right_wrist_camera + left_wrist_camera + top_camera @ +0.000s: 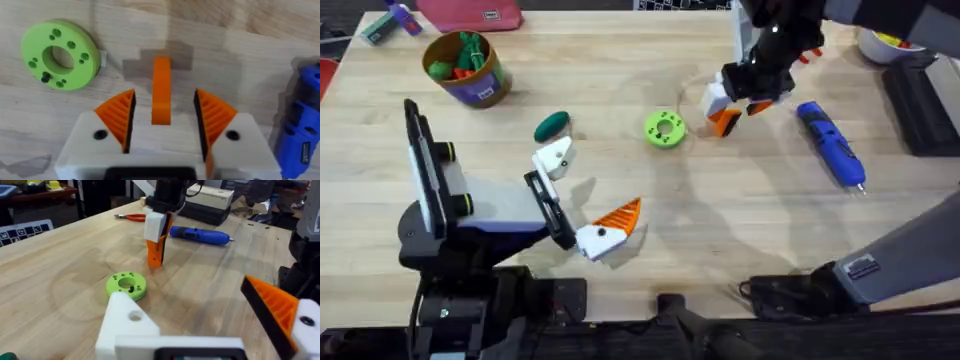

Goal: Pick up the gripper from the table and insert it into the empty holder that is missing its gripper. Then pick up a screw, insert it into the mounting hole, and use the screwdriver to tighten it. Finally, clean up the table by picking up the vegetable and placing it into the bucket.

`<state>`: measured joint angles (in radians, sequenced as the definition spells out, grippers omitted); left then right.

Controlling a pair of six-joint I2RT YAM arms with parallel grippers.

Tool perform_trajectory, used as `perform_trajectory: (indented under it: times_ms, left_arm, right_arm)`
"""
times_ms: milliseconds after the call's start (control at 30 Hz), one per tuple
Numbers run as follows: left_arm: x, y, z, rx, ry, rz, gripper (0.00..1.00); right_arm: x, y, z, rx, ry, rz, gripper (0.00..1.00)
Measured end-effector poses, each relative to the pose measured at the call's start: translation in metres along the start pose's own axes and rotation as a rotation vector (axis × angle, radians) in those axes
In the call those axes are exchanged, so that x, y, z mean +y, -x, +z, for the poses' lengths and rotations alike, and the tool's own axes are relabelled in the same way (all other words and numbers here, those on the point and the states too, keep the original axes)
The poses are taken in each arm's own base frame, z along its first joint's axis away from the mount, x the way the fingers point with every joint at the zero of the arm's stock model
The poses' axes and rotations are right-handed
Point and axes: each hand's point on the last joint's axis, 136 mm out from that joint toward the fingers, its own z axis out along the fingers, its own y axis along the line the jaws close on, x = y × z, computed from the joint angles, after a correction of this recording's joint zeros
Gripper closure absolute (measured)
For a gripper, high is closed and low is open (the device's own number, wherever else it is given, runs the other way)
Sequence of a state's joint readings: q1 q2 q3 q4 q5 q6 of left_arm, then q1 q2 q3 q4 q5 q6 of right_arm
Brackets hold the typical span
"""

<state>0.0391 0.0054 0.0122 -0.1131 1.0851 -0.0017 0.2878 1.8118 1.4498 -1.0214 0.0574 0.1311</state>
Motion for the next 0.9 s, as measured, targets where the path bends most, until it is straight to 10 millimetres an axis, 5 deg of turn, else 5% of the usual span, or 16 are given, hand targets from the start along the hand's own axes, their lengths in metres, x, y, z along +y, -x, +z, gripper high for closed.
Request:
perform_trajectory:
  times_ms: [100, 300, 733, 900]
  left_arm:
    - [0.0, 0.0, 0.0, 0.0, 0.0, 0.0, 0.012]
    - [0.0, 0.0, 0.0, 0.0, 0.0, 0.0, 0.012]
    - [0.0, 0.0, 0.0, 0.0, 0.0, 0.0, 0.013]
    - [0.0, 0.0, 0.0, 0.0, 0.0, 0.0, 0.013]
  right_arm:
    - [0.0, 0.0, 0.0, 0.0, 0.001, -0.003, 0.471]
    - [0.001, 0.0, 0.0, -0.002, 0.003, -0.004, 0.977]
    - [0.002, -0.002, -0.002, 0.005, 0.003, -0.008, 0.989]
    - [0.005, -0.01, -0.029, -0.045, 0.021, 0.028, 0.989]
